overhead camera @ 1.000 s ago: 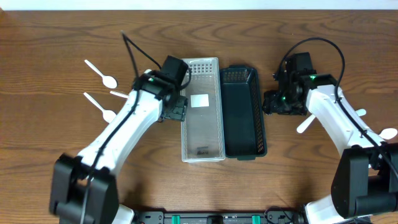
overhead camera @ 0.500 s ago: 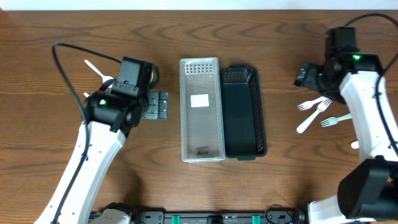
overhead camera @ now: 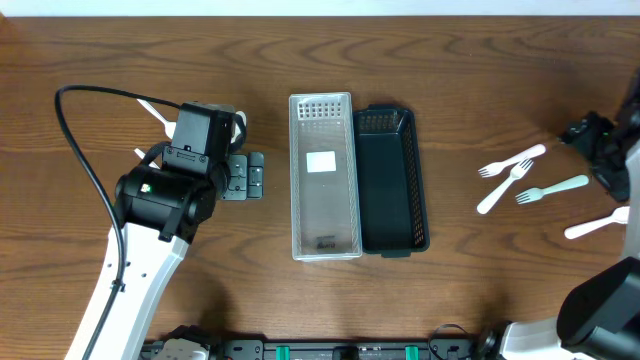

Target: Pack container

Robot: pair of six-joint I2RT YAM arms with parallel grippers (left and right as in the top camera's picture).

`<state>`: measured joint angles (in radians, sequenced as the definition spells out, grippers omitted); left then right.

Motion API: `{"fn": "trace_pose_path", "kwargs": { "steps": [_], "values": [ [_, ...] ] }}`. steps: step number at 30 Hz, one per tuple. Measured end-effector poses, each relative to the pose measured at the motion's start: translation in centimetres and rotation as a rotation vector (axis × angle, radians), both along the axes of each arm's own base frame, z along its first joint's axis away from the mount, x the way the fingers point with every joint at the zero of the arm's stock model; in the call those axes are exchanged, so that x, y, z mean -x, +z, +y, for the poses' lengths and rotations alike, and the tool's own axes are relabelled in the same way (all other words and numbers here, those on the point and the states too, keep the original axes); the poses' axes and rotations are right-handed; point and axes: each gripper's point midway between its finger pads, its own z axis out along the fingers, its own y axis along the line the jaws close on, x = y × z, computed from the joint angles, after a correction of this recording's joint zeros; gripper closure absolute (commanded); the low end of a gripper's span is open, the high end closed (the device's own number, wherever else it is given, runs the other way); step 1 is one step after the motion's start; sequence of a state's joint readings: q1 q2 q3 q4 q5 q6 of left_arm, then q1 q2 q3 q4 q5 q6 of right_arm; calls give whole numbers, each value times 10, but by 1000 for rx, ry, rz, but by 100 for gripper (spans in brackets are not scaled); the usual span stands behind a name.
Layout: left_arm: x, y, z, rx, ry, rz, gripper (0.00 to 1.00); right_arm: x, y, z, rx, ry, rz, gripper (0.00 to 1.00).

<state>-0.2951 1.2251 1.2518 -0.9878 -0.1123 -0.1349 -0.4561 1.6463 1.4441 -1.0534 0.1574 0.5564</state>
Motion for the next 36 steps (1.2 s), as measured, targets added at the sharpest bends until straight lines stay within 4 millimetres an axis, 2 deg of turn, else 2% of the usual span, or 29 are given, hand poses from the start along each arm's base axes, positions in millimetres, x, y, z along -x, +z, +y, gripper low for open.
{"fn": "trace_pose_path", "kwargs": {
  "steps": [5,9,12,14,18,24,31,34,36],
  "values": [
    [0,0,0,0,0,0,2,18,-5,-40,19,-101,-21,1],
    [0,0,0,0,0,0,2,38,-12,-65,20,-171,-15,1],
    [0,0,0,0,0,0,2,46,-22,-79,16,-207,-5,1],
    [0,0,0,0,0,0,2,51,-36,-86,1,-229,17,1],
    [0,0,0,0,0,0,2,63,-73,-93,-56,-263,93,1],
    [0,0,0,0,0,0,2,70,-125,-95,-132,-274,189,1],
    [0,0,0,0,0,0,2,66,-153,-98,-151,-263,212,1],
    [0,0,0,0,0,0,2,60,-154,-101,-145,-251,192,1],
    [0,0,0,0,0,0,2,57,-156,-101,-148,-244,178,8]
  ]
}}
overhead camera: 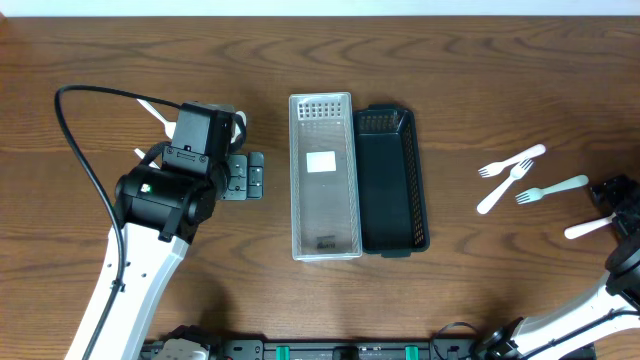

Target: Pack container

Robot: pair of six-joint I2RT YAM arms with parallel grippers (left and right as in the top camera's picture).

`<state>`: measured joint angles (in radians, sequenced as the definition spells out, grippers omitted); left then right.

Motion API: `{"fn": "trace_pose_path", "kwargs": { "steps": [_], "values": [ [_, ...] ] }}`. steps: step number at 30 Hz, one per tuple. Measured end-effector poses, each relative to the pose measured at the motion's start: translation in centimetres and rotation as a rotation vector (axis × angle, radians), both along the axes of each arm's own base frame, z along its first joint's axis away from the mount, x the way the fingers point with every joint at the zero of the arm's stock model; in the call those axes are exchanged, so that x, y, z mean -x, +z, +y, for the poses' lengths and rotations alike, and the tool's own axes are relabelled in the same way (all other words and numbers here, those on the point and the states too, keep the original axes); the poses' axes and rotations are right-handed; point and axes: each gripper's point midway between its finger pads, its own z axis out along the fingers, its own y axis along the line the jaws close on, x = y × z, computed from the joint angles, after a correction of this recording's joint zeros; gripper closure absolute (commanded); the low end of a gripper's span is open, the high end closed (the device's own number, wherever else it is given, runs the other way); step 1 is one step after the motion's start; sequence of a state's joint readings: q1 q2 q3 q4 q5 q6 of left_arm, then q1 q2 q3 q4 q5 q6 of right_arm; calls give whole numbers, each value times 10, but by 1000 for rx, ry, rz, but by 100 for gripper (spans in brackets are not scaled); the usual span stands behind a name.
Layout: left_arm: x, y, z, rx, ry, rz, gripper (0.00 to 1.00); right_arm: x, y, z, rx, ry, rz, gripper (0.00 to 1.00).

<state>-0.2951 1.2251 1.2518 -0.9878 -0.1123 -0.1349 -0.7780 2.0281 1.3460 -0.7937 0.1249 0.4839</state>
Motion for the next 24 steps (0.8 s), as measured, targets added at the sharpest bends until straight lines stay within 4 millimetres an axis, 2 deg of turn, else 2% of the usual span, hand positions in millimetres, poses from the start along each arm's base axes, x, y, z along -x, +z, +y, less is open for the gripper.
{"fn": "trace_pose_path", "kwargs": {
  "steps": [2,4,6,11,15,18,21,24],
  "values": [
    [0,0,0,0,0,0,2,-2,0,-1,0,5,-10,16],
    [0,0,0,0,0,0,2,-4,-1,-1,-1,11,-16,32],
    [0,0,0,0,0,0,2,-5,-2,0,-5,15,-21,44],
    [0,0,0,0,0,0,2,-5,-2,0,-9,18,-21,64],
    [0,0,0,0,0,0,2,-4,-3,1,-12,19,-15,87],
    [0,0,0,0,0,0,2,-3,-3,2,-16,19,-9,89],
    [0,0,0,0,0,0,2,-2,-3,2,-16,17,-8,98],
    [0,0,0,0,0,0,2,-2,-3,3,-18,19,-6,99]
  ]
}}
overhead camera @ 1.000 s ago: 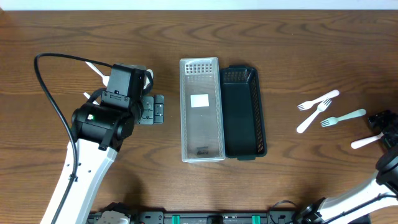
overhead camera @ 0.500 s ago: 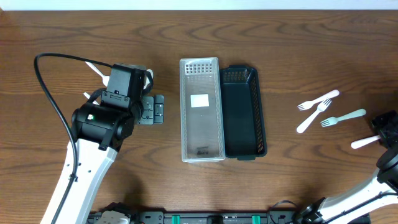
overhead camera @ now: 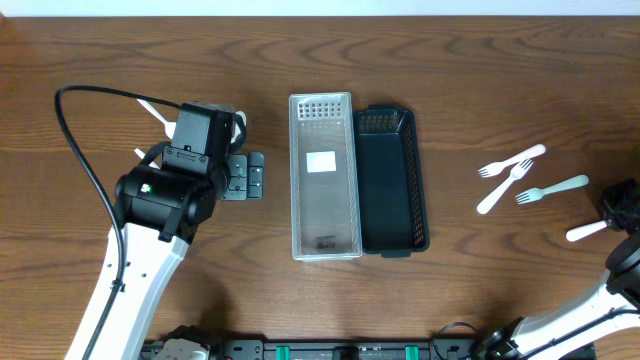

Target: Pack container

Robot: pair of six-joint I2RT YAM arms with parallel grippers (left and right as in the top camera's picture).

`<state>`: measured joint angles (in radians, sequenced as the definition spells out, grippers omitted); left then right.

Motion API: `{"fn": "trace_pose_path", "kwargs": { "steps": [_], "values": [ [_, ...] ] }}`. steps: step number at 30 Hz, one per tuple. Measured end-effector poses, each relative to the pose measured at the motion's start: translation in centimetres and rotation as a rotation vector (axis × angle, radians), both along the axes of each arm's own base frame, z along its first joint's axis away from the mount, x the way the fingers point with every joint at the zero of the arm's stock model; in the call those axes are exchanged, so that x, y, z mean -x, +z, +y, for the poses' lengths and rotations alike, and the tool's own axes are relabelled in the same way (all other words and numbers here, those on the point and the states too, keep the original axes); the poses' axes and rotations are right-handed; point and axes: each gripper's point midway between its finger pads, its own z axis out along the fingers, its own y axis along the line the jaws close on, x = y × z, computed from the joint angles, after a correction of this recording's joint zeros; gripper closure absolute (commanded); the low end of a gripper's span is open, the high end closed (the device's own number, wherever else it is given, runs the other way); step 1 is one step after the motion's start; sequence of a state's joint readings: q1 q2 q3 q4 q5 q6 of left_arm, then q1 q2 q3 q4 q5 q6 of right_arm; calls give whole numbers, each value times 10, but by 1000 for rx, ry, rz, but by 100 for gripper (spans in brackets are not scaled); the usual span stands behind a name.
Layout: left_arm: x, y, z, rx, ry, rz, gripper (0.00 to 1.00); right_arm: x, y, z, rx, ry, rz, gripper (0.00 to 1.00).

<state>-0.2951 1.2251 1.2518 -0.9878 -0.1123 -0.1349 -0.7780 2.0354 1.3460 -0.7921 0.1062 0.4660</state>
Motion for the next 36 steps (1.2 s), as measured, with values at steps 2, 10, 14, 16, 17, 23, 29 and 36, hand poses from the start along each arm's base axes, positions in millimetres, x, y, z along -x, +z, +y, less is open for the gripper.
{"fn": "trace_pose_path", "kwargs": {
  "steps": [2,10,14,16,17,23,29,36],
  "values": [
    [0,0,0,0,0,0,2,0,0,0,-1,0,1,99],
    [0,0,0,0,0,0,2,-9,9,14,-1,46,-1,99],
    [0,0,0,0,0,0,2,-38,50,32,72,156,-78,99],
    [0,0,0,0,0,0,2,-59,86,50,131,244,-150,98],
    [0,0,0,0,0,0,2,-71,107,64,163,298,-194,97],
    [0,0,0,0,0,0,2,-125,206,189,245,680,-464,99],
    [0,0,0,0,0,0,2,-134,214,315,162,997,-535,99],
    [0,0,0,0,0,0,2,-122,175,414,54,1246,-464,99]
  ]
}}
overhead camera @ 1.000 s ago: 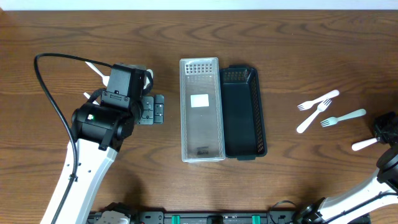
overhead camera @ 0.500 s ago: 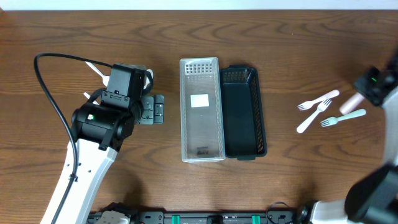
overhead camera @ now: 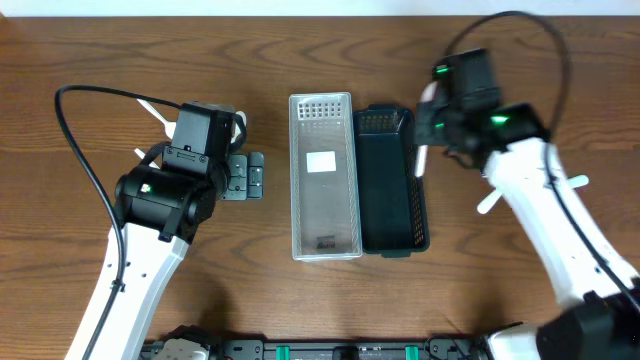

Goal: Pack container
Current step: 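Carry the white spoon with the right gripper into the black basket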

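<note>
A clear container [overhead camera: 325, 215] with a white label lies mid-table, and a dark teal container [overhead camera: 390, 200] sits against its right side. My right gripper [overhead camera: 424, 130] hangs over the dark container's right rim, shut on a white utensil [overhead camera: 420, 162] that points down along the rim. Part of a white fork [overhead camera: 487, 204] shows on the table to the right, and a pale tip of another utensil [overhead camera: 578, 181] shows past the arm. The other utensils are hidden under the right arm. My left gripper [overhead camera: 256, 177] rests left of the clear container, fingers together, holding nothing.
A white utensil [overhead camera: 151, 108] pokes out from behind the left arm at the far left. A black cable [overhead camera: 75, 150] loops over the left side of the table. The right arm crosses the table's right half diagonally.
My right gripper was at the far right edge by a white utensil. Now it is over the dark container's right rim with a white utensil in it. The left arm has not moved.
The right gripper was first at the far right above the row of utensils. Then it stood lower, next to the white utensil nearest the front, and stayed there. Now it holds a white utensil at the dark container. The left arm and both containers stayed put.
</note>
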Robot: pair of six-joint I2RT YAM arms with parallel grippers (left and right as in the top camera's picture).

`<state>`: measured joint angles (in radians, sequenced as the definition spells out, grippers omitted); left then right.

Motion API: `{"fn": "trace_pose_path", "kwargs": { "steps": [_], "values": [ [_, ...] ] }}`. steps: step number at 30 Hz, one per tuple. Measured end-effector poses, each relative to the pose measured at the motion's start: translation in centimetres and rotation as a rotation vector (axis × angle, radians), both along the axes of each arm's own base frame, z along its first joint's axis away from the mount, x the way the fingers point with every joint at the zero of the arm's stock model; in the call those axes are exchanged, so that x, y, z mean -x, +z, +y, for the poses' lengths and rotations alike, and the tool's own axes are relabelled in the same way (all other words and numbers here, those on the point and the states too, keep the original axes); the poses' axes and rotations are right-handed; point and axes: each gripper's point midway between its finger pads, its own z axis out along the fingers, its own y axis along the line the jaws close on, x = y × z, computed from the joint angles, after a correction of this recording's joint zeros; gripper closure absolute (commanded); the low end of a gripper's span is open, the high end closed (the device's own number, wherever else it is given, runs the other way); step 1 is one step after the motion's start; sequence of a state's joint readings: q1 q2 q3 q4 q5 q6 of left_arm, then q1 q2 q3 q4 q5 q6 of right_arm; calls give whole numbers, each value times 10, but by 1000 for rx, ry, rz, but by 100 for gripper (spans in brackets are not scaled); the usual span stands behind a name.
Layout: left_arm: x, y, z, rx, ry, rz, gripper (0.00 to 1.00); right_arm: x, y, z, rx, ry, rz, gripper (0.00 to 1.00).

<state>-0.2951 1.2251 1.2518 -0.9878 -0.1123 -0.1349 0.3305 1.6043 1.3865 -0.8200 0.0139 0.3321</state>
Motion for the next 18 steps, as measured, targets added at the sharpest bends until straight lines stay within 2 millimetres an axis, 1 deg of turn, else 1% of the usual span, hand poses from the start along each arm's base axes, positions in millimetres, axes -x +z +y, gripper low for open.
{"fn": "trace_pose_path", "kwargs": {
  "steps": [2,4,5,7,8,10,13,18],
  "values": [
    [0,0,0,0,0,0,2,3,-20,12,19,30,52,99],
    [0,0,0,0,0,0,2,7,-47,22,45,56,125,99],
    [0,0,0,0,0,0,2,9,-58,25,58,63,152,98],
    [0,0,0,0,0,0,2,12,-87,30,83,80,222,96],
    [0,0,0,0,0,0,2,14,-97,32,94,87,248,93],
    [0,0,0,0,0,0,2,18,-115,35,107,94,292,80],
    [0,0,0,0,0,0,2,21,-126,40,116,109,315,69],
    [0,0,0,0,0,0,2,21,-126,41,109,116,316,66]
  ]
}}
